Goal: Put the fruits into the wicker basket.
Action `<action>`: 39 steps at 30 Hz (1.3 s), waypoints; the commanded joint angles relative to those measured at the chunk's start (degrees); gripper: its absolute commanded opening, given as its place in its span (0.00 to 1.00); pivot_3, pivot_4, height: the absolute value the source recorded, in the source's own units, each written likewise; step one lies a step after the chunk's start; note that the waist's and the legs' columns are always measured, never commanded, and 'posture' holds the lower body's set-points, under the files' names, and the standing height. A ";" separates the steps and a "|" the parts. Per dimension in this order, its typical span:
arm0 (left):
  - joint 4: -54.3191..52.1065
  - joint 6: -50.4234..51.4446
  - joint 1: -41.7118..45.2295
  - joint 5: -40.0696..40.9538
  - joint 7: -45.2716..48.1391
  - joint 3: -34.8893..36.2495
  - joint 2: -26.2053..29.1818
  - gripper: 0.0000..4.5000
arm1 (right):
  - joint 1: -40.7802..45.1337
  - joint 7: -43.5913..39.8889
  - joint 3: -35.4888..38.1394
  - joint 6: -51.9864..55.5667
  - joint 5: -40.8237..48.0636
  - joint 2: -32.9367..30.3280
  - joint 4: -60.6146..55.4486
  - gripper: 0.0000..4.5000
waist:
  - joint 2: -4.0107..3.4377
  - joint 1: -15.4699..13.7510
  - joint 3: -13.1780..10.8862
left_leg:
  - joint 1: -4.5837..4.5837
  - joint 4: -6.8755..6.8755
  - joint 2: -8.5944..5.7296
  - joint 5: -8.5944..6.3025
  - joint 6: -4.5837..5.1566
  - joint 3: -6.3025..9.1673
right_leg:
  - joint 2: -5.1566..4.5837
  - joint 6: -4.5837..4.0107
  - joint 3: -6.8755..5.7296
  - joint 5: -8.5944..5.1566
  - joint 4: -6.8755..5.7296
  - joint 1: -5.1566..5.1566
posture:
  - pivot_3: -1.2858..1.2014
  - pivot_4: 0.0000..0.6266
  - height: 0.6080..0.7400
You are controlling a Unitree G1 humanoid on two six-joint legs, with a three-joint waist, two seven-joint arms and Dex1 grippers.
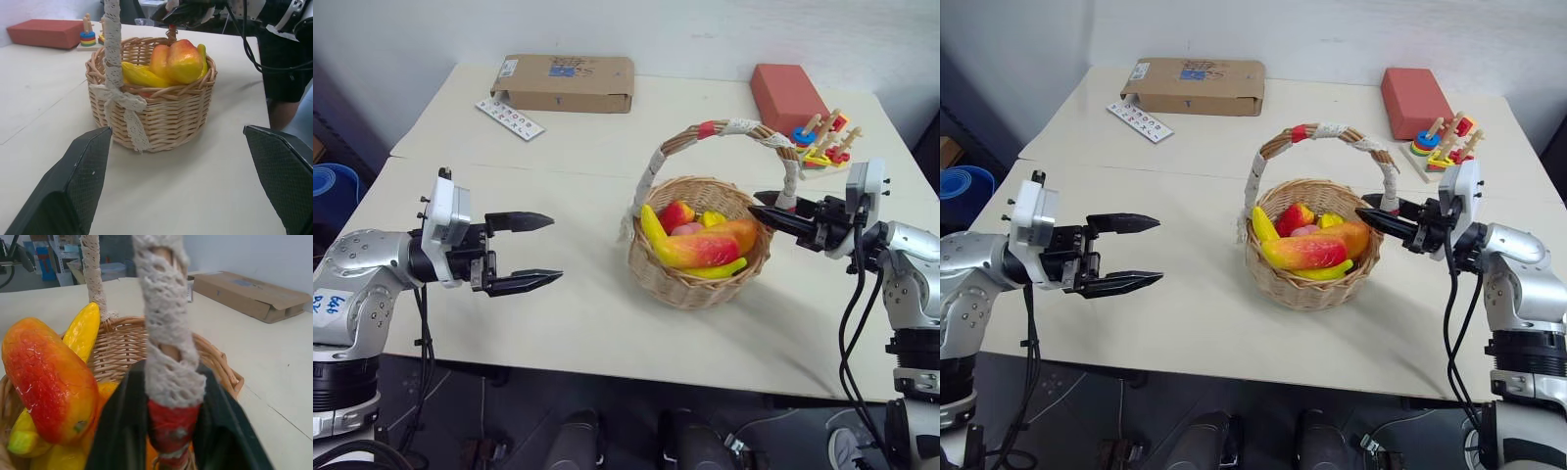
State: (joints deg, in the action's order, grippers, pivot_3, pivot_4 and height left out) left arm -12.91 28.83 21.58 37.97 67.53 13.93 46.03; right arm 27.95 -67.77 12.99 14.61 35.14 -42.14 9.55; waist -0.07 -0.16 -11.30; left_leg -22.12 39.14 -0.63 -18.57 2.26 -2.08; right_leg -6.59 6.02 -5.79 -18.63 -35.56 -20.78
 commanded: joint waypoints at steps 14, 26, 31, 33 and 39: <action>6.06 -4.88 9.03 -2.58 0.69 -8.40 -5.99 1.00 | -20.24 18.52 34.72 -4.62 -0.45 -4.30 -5.31 0.05 | -0.03 -1.24 -0.01 | 0.00 0.00 -0.09 0.01 0.02 -0.09 | 0.05 0.01 0.02 0.00 0.02 0.02 | 0.52 0.24 1.00; 8.64 -6.52 12.24 -3.55 -1.09 -9.02 -9.59 1.00 | -20.07 34.08 29.00 -8.42 -6.36 5.50 -3.71 0.12 | -0.04 0.44 0.00 | 0.12 -0.05 -0.01 0.14 -0.12 -0.18 | 0.11 0.01 0.17 0.00 -0.08 0.00 | 0.52 0.24 1.00; 10.24 -8.26 10.64 -5.43 0.03 -8.60 -7.48 1.00 | -25.01 33.06 30.26 -9.81 -5.79 5.05 -7.90 0.50 | -0.07 0.11 -0.02 | 0.11 -0.06 0.04 0.15 -0.15 -0.17 | 0.14 0.01 0.17 0.00 -0.07 -0.01 | 0.52 0.24 1.00; 11.13 -8.84 8.81 -6.14 0.53 -8.15 -6.28 1.00 | -27.94 31.65 31.78 -10.15 -4.53 4.60 -10.12 0.65 | -0.09 -0.07 -0.01 | 0.10 -0.09 0.02 0.15 -0.14 -0.15 | 0.12 0.01 0.16 0.00 -0.05 0.00 | 0.52 0.24 1.00; 14.24 -15.07 -1.85 -10.62 1.62 -6.57 -2.40 1.00 | -37.83 24.10 37.24 -11.28 -0.72 2.99 -15.12 0.99 | -0.16 0.02 0.00 | 0.15 -0.24 0.01 0.14 -0.13 -0.15 | 0.08 0.01 0.18 0.00 0.03 0.01 | 0.52 0.24 1.00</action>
State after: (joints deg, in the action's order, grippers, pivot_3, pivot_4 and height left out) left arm 1.74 16.21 20.39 28.22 68.59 5.55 42.63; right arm -9.04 -41.77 46.90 4.84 32.69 -37.76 -3.04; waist -0.24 -0.14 -11.31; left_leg -21.98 38.90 -0.62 -18.43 2.13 -2.22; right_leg -6.51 6.03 -5.61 -18.63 -35.50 -20.76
